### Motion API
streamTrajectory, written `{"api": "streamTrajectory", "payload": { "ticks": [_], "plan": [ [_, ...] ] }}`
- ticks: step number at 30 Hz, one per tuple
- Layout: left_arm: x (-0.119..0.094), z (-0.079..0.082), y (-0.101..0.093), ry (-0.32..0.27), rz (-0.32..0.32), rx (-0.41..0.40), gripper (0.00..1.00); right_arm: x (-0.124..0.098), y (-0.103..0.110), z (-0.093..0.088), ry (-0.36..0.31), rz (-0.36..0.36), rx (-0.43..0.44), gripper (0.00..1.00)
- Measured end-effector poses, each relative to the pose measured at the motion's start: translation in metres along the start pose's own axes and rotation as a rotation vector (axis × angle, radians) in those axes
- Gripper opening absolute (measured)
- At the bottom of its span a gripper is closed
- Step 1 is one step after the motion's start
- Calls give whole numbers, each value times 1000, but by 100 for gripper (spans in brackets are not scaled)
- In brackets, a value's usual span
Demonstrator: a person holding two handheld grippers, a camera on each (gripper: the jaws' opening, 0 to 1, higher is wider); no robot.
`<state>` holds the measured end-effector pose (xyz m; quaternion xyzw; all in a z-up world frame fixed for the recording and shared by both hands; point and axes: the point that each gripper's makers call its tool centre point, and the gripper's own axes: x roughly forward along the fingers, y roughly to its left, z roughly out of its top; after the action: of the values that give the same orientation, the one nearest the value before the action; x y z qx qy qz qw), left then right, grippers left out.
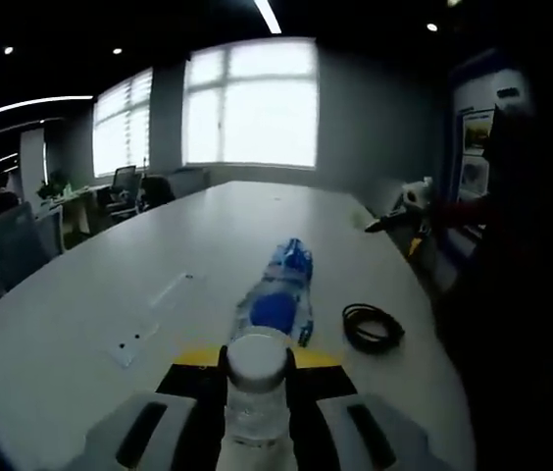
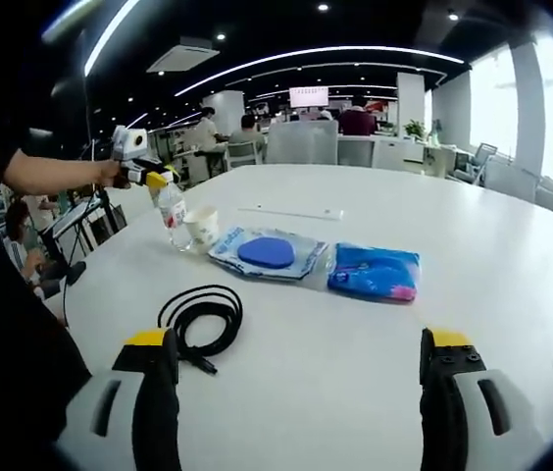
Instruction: Arrange the tabletop items into an orderly group along one side of the table until the central work area is clear of visible clutter.
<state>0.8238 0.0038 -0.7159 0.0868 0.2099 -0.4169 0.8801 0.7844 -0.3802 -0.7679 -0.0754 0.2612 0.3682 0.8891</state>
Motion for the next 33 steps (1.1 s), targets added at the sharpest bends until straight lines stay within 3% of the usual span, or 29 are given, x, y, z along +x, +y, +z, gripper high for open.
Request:
{"api": "streamTrajectory", "payload": {
  "ticks": [12, 15, 24, 27, 29, 33],
  "plan": [
    [-5, -4, 2, -18, -34, -19, 21, 0, 3, -6, 7, -4, 9, 99],
    [-6, -5, 5, -15, -37, 18, 20, 0, 4, -8, 11, 0, 11, 99],
    [5, 12, -9, -21, -30, 19, 20, -2, 3, -8, 10, -7, 12, 99],
    [4, 12, -3, -23, -10, 29, 20, -2, 3, -9, 13, -5, 15, 99],
    [3, 11, -2, -58, -37, -21, 21, -1, 3, -11, 20, -2, 17, 99],
    [1, 10, 0, -83, -25, -37, 21, -1, 5, -11, 19, -1, 23, 99]
  ]
}}
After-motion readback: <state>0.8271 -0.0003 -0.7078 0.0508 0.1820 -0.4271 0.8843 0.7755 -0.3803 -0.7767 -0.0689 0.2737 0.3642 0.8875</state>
